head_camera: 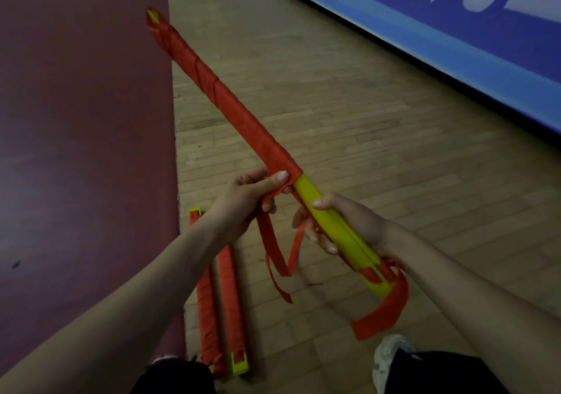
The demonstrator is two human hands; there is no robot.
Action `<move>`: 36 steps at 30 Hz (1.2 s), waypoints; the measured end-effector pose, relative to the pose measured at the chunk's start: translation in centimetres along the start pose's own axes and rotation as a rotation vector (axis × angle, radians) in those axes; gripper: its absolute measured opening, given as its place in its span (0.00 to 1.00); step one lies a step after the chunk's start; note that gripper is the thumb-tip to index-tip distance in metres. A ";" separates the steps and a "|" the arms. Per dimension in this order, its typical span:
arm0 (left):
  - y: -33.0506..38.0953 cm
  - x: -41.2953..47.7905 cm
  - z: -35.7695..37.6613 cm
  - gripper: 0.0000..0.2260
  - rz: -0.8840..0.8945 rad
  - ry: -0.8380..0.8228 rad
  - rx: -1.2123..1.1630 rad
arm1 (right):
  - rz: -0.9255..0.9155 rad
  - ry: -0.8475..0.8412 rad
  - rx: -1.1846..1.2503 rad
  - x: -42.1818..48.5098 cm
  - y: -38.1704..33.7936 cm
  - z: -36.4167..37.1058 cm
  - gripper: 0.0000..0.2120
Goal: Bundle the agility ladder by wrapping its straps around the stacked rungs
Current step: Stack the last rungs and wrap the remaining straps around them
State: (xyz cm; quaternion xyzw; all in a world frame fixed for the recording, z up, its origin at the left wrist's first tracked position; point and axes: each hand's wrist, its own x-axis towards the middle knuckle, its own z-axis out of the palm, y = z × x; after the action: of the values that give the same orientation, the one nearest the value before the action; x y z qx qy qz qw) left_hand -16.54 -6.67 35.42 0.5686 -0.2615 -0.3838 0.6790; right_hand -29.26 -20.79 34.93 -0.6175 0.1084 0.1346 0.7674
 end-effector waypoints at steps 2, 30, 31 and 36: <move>-0.2 0.2 -0.2 0.04 -0.028 0.088 0.027 | 0.024 0.158 -0.130 0.2 0.0 0.1 0.21; 0.9 0.0 -0.3 0.02 -0.245 0.134 -0.085 | -0.079 0.354 -0.150 -0.9 -0.8 0.8 0.17; 1.0 0.0 -0.2 0.03 -0.241 0.112 -0.099 | -0.079 0.331 -0.131 -1.1 -1.0 0.9 0.17; 1.5 -0.3 0.1 0.06 -0.279 -0.010 -0.201 | -0.105 0.255 -0.079 -1.7 -1.7 0.6 0.12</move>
State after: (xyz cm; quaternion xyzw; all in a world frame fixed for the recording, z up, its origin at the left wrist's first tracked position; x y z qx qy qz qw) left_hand -16.50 -6.39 36.91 0.5268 -0.1438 -0.5015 0.6710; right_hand -30.33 -20.63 37.17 -0.6641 0.1674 0.0188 0.7284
